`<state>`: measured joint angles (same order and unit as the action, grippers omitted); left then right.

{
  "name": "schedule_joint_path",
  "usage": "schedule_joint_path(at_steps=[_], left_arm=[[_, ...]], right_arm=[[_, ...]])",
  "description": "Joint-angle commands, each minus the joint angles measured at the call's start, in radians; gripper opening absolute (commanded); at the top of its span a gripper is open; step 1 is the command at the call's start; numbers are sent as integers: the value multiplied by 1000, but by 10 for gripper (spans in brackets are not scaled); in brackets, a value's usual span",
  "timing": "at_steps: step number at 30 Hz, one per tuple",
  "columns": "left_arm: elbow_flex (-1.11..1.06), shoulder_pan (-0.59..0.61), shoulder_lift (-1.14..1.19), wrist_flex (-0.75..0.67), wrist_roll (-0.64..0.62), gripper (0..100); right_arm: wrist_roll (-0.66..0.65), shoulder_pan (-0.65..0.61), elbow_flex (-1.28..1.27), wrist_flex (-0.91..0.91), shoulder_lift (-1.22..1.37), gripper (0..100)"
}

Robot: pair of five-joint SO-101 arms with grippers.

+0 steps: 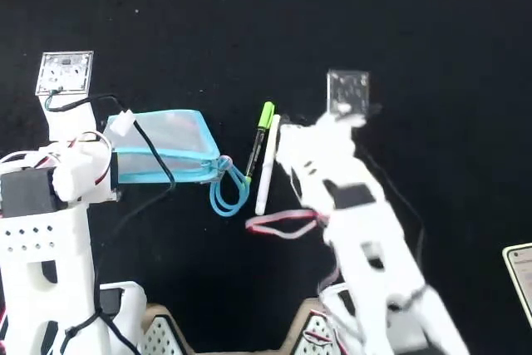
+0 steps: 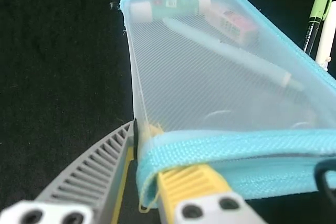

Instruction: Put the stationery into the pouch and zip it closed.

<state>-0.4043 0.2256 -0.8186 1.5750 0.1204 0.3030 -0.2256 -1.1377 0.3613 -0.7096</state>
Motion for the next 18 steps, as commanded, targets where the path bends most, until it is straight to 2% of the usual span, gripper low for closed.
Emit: schedule_joint_path(at_steps=[1,8,14,18], left_arm=[[12,5,0,-18,-9,30],[10,5,0,-17,-9,30],[-12,5,0,-25,-9,30],[-10,5,0,-25,-9,30]], right_arm=[[49,3,196,-38,305,79],[87,2,424,-6,647,84],[89,-2,648,244,809,224],[83,-21,745,278,924,204]])
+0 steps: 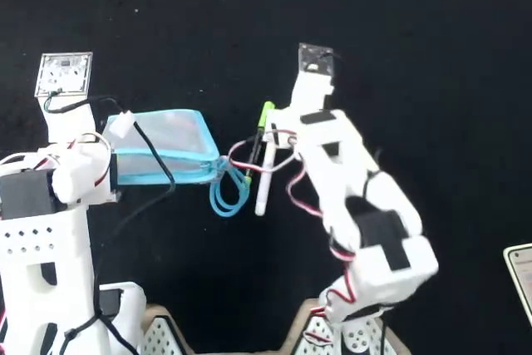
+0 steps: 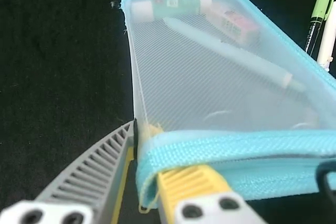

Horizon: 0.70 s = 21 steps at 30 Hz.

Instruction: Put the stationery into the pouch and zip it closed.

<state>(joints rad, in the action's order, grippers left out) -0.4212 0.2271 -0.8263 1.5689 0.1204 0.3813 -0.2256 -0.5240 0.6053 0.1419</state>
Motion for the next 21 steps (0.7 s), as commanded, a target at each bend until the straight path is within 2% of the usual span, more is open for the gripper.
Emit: schedule_joint_path(at_steps=[1,5,9,12,14,16,21], left_arm=[[7,4,8,-18,-9,30],[5,4,8,-18,-9,30],[5,4,8,-18,-9,30],[5,4,8,-18,-9,30],[5,5,8,-18,-9,30],[5,5,8,-18,-9,30],[5,5,8,-18,-9,30]], right_arm=[[3,-35,157,34,104,201],[3,-68,262,64,199,198],[3,-66,335,206,239,196],[-9,-54,380,295,272,107],[-74,-21,418,338,289,2],[-164,26,461,388,294,33],[-485,129,625,523,303,11]])
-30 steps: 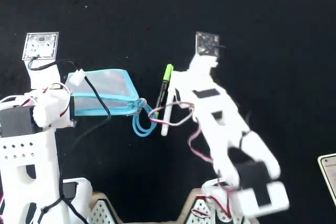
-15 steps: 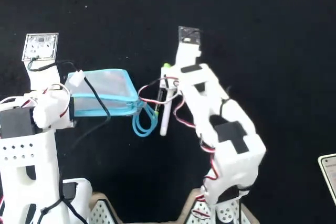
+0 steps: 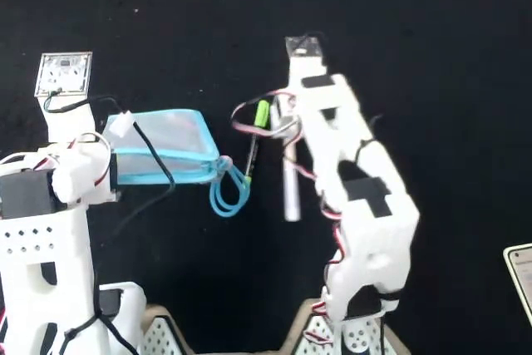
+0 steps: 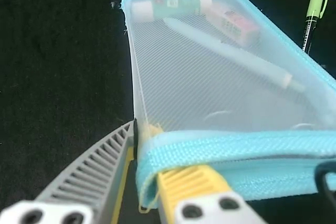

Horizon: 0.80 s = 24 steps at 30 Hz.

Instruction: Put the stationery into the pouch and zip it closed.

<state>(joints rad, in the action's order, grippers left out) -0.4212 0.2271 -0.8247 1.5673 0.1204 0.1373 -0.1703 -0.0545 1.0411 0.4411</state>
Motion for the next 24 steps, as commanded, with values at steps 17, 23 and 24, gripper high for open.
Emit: schedule_joint_path(at_steps=[17,23,24], left_arm=[[7,5,6,-17,-9,30],[5,5,6,-17,-9,30],[4,5,6,-17,-9,30]], right_arm=[[-755,84,283,520,85,161],[-683,29,334,442,148,155],[-672,31,344,408,166,155]])
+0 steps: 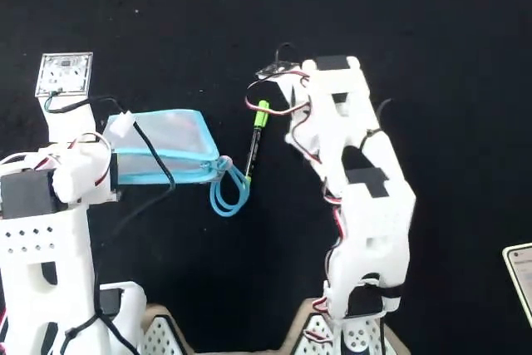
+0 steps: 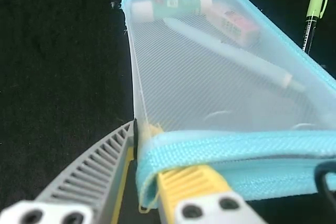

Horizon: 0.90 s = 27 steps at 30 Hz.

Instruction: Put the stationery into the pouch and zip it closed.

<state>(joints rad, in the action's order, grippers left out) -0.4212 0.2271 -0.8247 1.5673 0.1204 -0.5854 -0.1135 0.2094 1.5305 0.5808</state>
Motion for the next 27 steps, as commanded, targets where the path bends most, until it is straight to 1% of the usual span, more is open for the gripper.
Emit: schedule_joint_path(at_steps=[1,3,7,8,10,12,13,20,24,27], left_arm=[[4,5,6,-17,-9,30],[4,5,6,-15,-9,30],[5,5,6,-14,-9,30],[7,5,6,-14,-9,30],[7,5,6,-14,-9,30],[7,5,6,-14,-9,30],[7,5,6,-14,-9,30],[5,5,6,-15,-9,30],[4,5,6,-15,-9,30],[4,5,6,-15,-9,30]], right_arm=[[52,-23,91,-109,48,155],[48,-5,114,-143,93,152],[46,26,162,-146,162,140],[46,32,170,-146,170,109],[46,48,176,-152,165,8],[46,61,180,-135,134,20],[46,69,182,-117,111,8],[48,54,125,40,-160,11],[52,9,-13,44,-395,11],[52,-49,-154,40,-608,11]])
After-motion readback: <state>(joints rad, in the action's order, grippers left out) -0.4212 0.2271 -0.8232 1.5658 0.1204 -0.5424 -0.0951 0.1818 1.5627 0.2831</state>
